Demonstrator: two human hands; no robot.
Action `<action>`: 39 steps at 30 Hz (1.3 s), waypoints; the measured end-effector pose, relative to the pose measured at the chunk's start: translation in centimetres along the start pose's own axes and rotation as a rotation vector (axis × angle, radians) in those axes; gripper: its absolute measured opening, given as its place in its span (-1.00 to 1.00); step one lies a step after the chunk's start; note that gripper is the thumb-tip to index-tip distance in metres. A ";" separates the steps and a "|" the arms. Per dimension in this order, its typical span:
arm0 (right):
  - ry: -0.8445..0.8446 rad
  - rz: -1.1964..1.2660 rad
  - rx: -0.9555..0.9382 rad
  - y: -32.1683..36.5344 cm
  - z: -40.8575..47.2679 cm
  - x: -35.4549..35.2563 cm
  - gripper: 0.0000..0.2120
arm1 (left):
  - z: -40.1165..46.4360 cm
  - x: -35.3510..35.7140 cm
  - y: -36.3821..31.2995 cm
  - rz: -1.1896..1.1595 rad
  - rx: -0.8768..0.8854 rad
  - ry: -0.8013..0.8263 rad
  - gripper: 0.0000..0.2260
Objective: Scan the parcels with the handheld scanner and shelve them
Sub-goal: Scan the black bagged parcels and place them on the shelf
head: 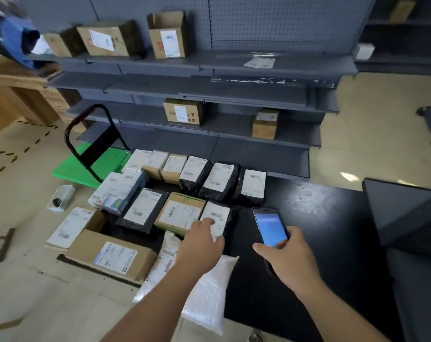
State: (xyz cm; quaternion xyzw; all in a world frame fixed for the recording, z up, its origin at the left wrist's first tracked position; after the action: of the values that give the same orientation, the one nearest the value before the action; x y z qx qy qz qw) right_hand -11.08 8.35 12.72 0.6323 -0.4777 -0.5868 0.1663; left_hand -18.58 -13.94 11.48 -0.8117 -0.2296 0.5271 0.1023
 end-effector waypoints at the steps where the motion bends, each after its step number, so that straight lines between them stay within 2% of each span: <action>1: -0.003 0.003 0.020 -0.4 0.6 -0.4 -0.35 | 0.7 0.4 -0.7 0.004 0.003 0.013 -0.53; 5: -0.021 0.012 0.102 -1.8 3.0 -1.1 -0.36 | 4.4 1.6 -3.3 0.023 0.029 0.054 -0.52; 12: -0.084 0.020 0.219 -3.1 8.0 -0.8 -0.22 | 12.3 4.1 -6.8 0.044 0.032 0.152 -0.52; 18: -0.108 0.023 0.281 -4.5 12.0 0.1 -0.24 | 17.7 6.8 -8.2 0.107 0.004 0.221 -0.50; 25: -0.064 0.094 0.308 -6.7 16.1 1.7 -0.26 | 23.4 10.3 -9.8 0.135 -0.072 0.221 -0.47; 31: -0.051 0.113 0.308 -8.7 18.8 2.6 -0.20 | 27.4 13.2 -11.3 0.204 -0.138 0.199 -0.59; 35: -0.054 0.130 0.327 -9.9 20.0 3.1 -0.22 | 29.4 15.1 -11.6 0.181 -0.203 0.186 -0.51; 39: -0.067 0.138 0.346 -11.2 21.0 3.7 -0.23 | 31.1 16.7 -12.0 0.061 -0.327 0.183 -0.36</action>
State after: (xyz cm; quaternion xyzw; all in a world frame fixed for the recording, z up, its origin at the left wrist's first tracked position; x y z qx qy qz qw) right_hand -25.98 18.24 -3.44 0.5974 -0.6191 -0.5036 0.0792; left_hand -44.17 2.21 -10.24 -0.8686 -0.2774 0.4098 -0.0265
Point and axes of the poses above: each hand's wrist, its own z-axis towards the middle knuckle, its own x-axis out of the palm, y = z × x, the point moved 5 cm from there along z, towards the middle knuckle, and after that the axes turned 11 degrees about -x, right-handed, at the moved point
